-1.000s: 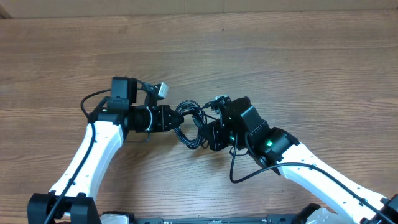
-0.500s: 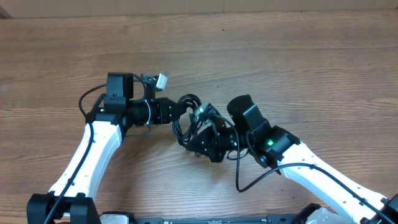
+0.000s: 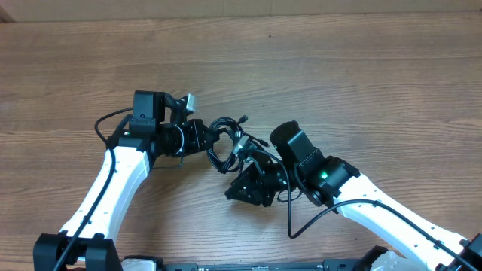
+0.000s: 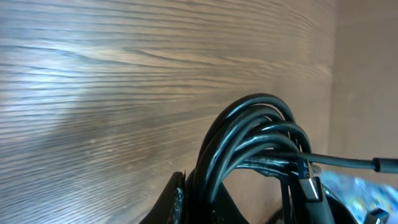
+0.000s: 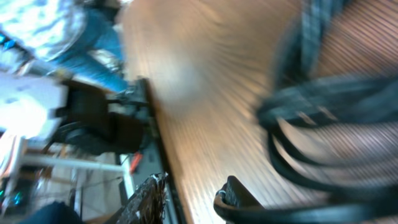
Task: Untangle cables
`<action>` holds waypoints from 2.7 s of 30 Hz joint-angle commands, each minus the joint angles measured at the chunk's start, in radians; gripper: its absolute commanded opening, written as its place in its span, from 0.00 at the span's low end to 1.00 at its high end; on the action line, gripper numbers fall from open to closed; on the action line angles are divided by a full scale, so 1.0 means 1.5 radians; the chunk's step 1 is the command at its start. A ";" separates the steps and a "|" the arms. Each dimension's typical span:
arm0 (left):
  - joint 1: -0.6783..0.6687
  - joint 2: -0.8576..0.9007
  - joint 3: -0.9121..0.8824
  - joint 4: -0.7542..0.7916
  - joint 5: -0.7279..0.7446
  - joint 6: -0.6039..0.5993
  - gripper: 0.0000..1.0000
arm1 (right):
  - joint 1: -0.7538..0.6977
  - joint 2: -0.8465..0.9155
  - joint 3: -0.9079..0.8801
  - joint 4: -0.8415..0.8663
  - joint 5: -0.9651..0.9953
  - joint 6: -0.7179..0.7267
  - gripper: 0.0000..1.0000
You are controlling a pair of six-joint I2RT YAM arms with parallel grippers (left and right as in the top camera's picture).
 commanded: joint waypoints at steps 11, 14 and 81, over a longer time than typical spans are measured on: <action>0.002 -0.003 0.011 -0.011 -0.153 -0.020 0.04 | 0.002 -0.002 0.008 0.015 0.239 0.181 0.57; -0.008 -0.003 0.011 -0.033 -0.202 -0.020 0.04 | 0.002 -0.002 0.016 0.040 0.243 0.186 0.62; -0.191 -0.003 0.011 -0.047 -0.336 -0.170 0.04 | -0.008 0.108 0.022 0.141 0.558 0.226 0.04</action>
